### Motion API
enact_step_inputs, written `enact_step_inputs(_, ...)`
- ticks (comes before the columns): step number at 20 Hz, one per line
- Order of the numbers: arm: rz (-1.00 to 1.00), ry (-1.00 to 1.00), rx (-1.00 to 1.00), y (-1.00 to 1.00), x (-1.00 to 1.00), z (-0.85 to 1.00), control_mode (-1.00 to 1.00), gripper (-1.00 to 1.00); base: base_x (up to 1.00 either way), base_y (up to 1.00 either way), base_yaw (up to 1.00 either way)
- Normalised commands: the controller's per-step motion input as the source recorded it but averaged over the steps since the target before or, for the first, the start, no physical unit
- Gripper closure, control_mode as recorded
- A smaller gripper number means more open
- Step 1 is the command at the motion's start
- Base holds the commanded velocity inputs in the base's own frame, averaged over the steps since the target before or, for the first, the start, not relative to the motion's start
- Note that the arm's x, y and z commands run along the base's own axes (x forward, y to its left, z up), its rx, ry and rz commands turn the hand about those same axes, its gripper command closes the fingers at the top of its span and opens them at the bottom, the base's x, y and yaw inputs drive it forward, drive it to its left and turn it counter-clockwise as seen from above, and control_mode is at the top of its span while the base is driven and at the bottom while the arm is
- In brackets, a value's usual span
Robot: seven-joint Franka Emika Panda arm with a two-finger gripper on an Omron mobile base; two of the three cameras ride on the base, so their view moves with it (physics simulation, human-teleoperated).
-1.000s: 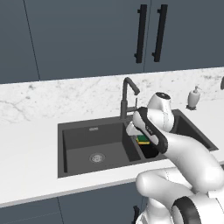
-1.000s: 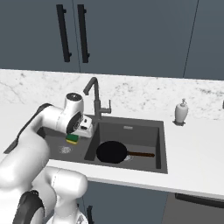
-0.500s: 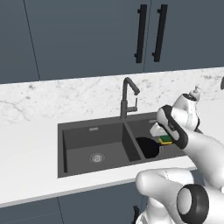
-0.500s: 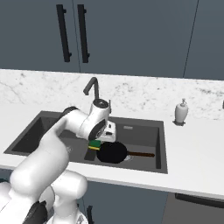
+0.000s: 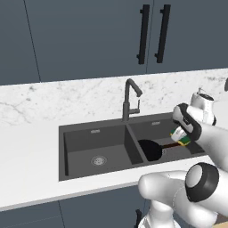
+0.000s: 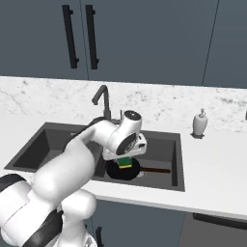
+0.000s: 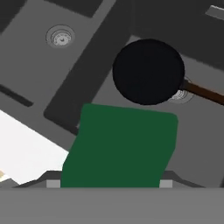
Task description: Pick the pan and sponge and place them into the sink. Then turn on the water.
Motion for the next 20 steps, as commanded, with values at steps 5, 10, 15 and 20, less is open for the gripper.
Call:
enact_step_inputs(5, 0.38, 0.00, -0.02, -0.21, 0.25, 0.00, -1.00, 1.00, 0.00, 0.00, 0.00)
enact_step_inputs(10, 0.35, 0.00, 0.00, 0.00, 0.40, 0.00, -1.00, 1.00, 0.00, 0.00, 0.00)
enact_step_inputs(15, 0.30, -0.03, -0.02, 0.00, 0.19, -0.22, -1.00, 1.00, 0.00, 0.00, 0.00)
enact_step_inputs(20, 0.19, -0.04, -0.03, 0.00, 0.01, -0.34, -1.00, 1.00, 0.00, 0.00, 0.00)
